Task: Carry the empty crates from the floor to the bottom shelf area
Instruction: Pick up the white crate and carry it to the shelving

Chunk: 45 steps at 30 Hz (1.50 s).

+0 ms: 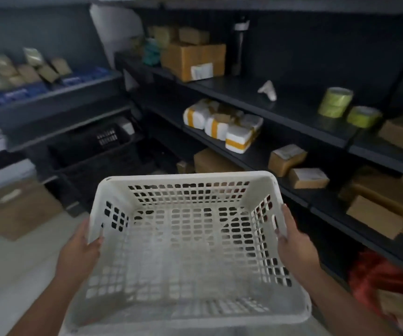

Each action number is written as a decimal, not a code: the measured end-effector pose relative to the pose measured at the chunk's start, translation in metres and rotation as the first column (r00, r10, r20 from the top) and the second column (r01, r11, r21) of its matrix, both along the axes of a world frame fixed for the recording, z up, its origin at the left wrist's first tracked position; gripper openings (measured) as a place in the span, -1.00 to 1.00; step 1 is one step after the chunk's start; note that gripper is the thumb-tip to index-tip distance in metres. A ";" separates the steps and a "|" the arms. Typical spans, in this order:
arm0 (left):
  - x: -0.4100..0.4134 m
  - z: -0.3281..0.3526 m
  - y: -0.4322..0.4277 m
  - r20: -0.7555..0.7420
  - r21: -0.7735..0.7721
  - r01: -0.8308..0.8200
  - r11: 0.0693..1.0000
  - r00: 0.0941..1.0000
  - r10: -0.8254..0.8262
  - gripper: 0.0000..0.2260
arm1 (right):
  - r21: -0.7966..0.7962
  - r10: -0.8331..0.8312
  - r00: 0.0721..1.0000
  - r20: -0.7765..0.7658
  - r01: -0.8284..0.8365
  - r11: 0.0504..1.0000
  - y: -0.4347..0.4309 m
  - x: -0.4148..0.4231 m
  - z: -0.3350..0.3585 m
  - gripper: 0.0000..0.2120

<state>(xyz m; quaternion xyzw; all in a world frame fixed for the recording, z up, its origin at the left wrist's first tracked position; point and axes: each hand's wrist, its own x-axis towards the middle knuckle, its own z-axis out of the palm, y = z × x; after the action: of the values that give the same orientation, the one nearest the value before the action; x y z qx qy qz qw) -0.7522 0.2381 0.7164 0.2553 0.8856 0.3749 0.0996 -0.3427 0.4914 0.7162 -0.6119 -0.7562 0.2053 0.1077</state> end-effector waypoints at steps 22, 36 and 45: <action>-0.440 0.052 0.041 -0.058 0.066 -0.361 0.930 0.929 0.364 -0.51 | 0.134 0.450 0.892 -0.031 -0.443 0.887 0.201 -0.599 0.060 -0.35; -0.708 0.062 0.166 -0.084 -0.013 -0.459 0.888 0.886 0.457 -0.49 | 0.055 0.559 0.824 -0.094 -0.556 0.829 0.355 -0.912 0.085 -0.33; -0.807 0.022 0.220 -0.086 -0.068 -0.492 0.868 0.870 0.486 -0.61 | -0.042 0.608 0.793 0.041 -0.607 0.794 0.414 -1.034 0.046 -0.32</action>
<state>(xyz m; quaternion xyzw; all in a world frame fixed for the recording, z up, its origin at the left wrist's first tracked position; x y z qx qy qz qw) -1.5593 0.4583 0.7386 0.0305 0.9397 0.3403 -0.0166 -1.3770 0.9049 0.7623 -0.3434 -0.9123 0.2231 0.0082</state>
